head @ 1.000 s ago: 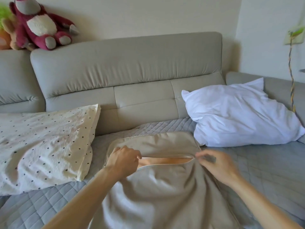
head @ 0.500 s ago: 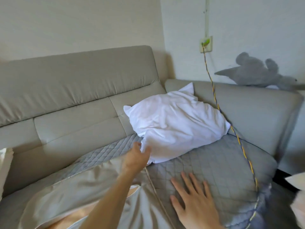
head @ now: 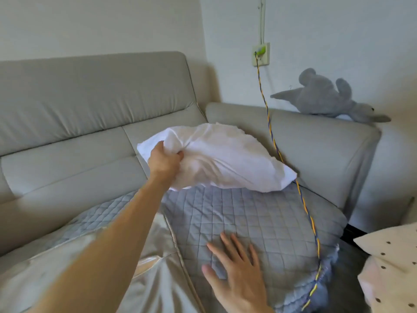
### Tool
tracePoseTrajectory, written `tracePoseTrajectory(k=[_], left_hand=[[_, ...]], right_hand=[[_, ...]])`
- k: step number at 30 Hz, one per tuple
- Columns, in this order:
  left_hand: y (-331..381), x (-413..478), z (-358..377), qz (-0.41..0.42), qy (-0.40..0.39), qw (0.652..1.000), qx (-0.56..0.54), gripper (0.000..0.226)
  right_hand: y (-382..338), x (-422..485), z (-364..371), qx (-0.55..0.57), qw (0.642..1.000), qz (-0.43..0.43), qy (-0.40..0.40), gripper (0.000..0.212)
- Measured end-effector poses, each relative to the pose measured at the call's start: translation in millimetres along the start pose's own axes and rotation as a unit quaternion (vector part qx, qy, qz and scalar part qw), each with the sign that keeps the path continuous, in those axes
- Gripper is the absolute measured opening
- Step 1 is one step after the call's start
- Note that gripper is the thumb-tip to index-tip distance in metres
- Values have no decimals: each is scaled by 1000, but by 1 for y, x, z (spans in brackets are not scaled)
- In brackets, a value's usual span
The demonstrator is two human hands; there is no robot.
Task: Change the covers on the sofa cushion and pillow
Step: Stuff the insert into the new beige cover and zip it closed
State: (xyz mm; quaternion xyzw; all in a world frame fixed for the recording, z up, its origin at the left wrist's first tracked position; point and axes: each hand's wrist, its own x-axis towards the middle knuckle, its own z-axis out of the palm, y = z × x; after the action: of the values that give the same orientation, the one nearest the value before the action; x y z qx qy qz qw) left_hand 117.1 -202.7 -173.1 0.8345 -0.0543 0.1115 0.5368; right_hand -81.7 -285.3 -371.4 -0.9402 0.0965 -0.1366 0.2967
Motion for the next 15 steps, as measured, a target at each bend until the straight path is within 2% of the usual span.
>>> tracePoseTrajectory(k=[1,2,3,4,5,6,7,8,10,11,13,14,15], left_hand=[[22,-3,-18,22,3,1000,-1,22],[39,-8,-40,49,4,999,10,20],[52,-17,-64,75,8,997,11,18],[61,-31,-91,96,14,995,2,16],[67,-52,-120,110,17,994,-19,17],[68,-78,-149,121,19,992,-40,19],[64,-106,-178,131,16,990,-50,22],[58,-135,-206,130,7,991,-41,26],[24,-175,-257,74,-48,994,64,26],[4,-193,-278,7,-114,980,166,29],[-45,-213,-307,-92,-213,899,371,76],[-70,-218,-316,-112,-192,885,410,90],[-91,-219,-319,-116,-130,897,406,93]], right_hand=[[-4,3,-10,87,996,24,5,61],[-9,7,-26,211,975,59,32,52],[-13,6,-46,382,915,119,50,35],[-12,-2,-69,519,837,162,69,26],[-4,-9,-84,623,756,189,69,33],[4,-14,-93,719,660,210,68,62],[14,-20,-104,754,618,213,63,91],[16,-25,-115,753,618,221,44,106],[13,-34,-133,714,667,211,1,103],[6,-38,-138,668,716,204,-12,101],[-12,-42,-138,504,845,162,-77,108],[-32,-45,-135,431,887,129,-108,108],[-53,-47,-130,370,914,100,-130,100]])
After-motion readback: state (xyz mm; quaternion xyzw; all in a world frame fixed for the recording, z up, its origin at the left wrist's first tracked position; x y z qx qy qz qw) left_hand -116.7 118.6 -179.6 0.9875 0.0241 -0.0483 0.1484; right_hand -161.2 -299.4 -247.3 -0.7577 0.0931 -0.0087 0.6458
